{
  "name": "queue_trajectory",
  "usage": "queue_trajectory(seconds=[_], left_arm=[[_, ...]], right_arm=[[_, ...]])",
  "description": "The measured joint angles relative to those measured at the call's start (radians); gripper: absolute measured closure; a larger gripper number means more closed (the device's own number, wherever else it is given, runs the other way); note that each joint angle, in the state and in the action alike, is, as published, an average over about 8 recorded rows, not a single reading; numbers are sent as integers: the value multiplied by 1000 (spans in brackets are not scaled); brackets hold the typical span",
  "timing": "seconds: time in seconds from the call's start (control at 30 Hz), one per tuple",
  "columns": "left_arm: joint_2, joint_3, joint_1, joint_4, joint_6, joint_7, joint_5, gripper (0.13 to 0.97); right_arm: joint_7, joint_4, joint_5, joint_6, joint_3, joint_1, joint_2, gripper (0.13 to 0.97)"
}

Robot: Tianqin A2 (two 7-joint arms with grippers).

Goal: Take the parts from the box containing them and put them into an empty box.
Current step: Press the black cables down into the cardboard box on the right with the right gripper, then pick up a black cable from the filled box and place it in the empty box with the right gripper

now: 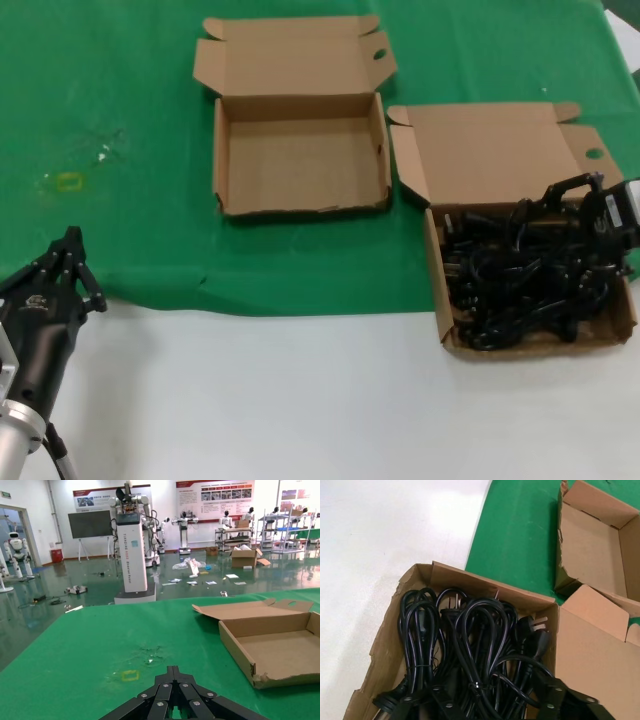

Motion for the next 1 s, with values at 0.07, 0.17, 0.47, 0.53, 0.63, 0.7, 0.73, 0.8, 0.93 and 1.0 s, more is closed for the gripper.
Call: queue_trajectory(seconds=[0.07,0.17,0.47,0.53,0.63,0.7,0.73,0.8,0.93,1.0], left_arm=[[0,0,0,0,0,0,0,953],[0,0,0,0,0,0,0,953],[0,0,0,0,0,0,0,953],[0,0,0,0,0,0,0,953],[0,0,0,0,0,0,0,953],[0,0,0,0,0,0,0,953],[0,0,0,0,0,0,0,953],[0,0,0,0,0,0,0,953],[0,0,0,0,0,0,0,953],[0,0,0,0,0,0,0,953]], right_arm=[[0,-2,-1,0,0,0,-2,505],[0,-6,-2,-1,1,1,-5,558],[-2,-16,-4,-4,0,-4,-8,702],[-2,-16,-5,-6,-1,-8,-7,751],[-1,-14,-6,-8,-2,-12,-5,779],[-1,-13,-6,-9,-2,-15,-5,808],[0,-12,-6,-10,-2,-16,-4,822],[2,-9,-6,-11,-2,-17,-3,850],[12,4,-6,-12,1,-16,1,865],[23,15,-5,-14,4,-14,5,868]])
